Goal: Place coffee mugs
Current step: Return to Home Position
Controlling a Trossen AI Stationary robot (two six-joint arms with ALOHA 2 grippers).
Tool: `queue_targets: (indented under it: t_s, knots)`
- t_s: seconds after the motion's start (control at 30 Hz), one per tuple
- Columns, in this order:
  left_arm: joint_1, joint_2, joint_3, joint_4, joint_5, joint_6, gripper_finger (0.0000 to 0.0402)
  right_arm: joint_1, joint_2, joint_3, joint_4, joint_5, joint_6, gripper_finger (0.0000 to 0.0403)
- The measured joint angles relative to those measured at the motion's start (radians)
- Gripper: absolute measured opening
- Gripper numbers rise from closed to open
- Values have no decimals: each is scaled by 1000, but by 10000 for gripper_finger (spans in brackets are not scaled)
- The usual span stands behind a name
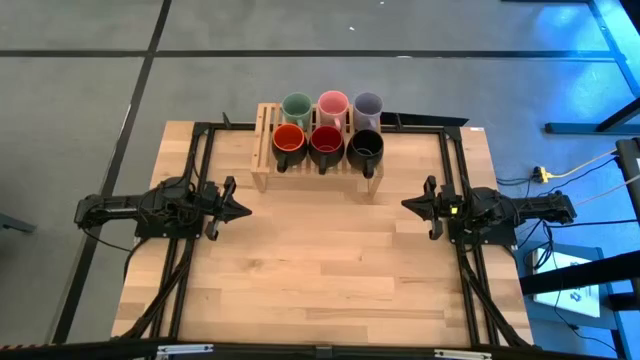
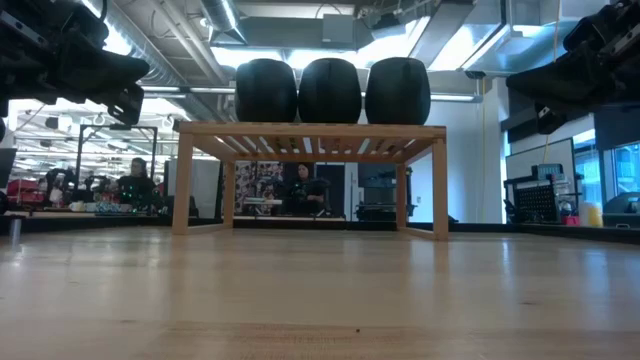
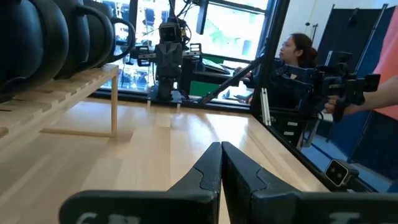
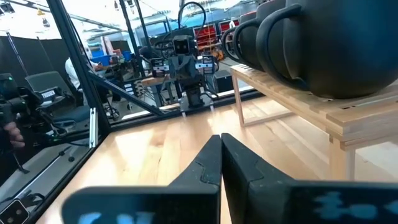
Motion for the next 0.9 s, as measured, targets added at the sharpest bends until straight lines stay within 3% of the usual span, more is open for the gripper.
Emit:
queue_targets:
  t_s: [0.9]
  knots:
    - [0, 0, 0, 0, -44, -2, 4, 0, 0, 0, 3, 2, 10, 1]
